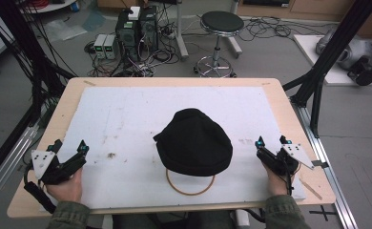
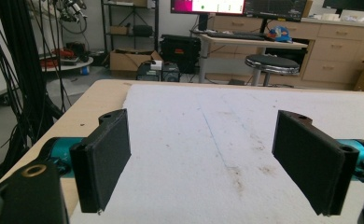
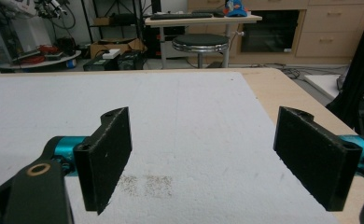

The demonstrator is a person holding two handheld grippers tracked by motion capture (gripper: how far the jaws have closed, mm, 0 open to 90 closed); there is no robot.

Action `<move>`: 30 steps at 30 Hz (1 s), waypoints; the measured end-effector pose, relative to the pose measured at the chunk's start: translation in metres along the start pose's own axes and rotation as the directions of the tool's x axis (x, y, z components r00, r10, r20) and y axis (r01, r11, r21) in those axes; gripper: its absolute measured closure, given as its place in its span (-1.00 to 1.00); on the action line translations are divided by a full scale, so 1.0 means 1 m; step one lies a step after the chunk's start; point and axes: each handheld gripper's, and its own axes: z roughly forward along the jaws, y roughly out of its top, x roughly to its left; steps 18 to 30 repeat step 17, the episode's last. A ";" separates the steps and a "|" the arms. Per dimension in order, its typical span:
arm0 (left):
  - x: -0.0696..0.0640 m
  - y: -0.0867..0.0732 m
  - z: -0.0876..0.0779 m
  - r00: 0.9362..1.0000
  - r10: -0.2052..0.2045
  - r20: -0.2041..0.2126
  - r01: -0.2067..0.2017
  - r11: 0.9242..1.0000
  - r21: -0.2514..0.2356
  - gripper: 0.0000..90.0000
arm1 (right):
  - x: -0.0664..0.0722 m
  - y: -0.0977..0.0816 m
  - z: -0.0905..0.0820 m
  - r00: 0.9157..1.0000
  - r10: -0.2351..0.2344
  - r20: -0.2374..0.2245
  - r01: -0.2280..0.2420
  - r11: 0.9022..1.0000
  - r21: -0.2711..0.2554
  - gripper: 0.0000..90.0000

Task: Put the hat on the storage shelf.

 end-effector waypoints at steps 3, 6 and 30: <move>0.000 0.000 0.000 1.000 0.000 0.000 0.000 1.000 0.002 -0.57 | 0.000 0.000 0.000 1.000 0.009 0.001 -0.009 1.000 0.001 -0.58; 0.000 0.000 0.001 1.000 -0.001 0.001 0.001 1.000 0.003 -0.57 | -0.001 0.000 0.001 1.000 0.009 0.002 -0.009 1.000 0.005 -0.58; 0.000 0.000 0.001 1.000 0.000 0.001 0.000 1.000 0.000 -0.57 | -0.001 -0.001 0.001 1.000 0.015 0.005 -0.015 1.000 0.006 -0.58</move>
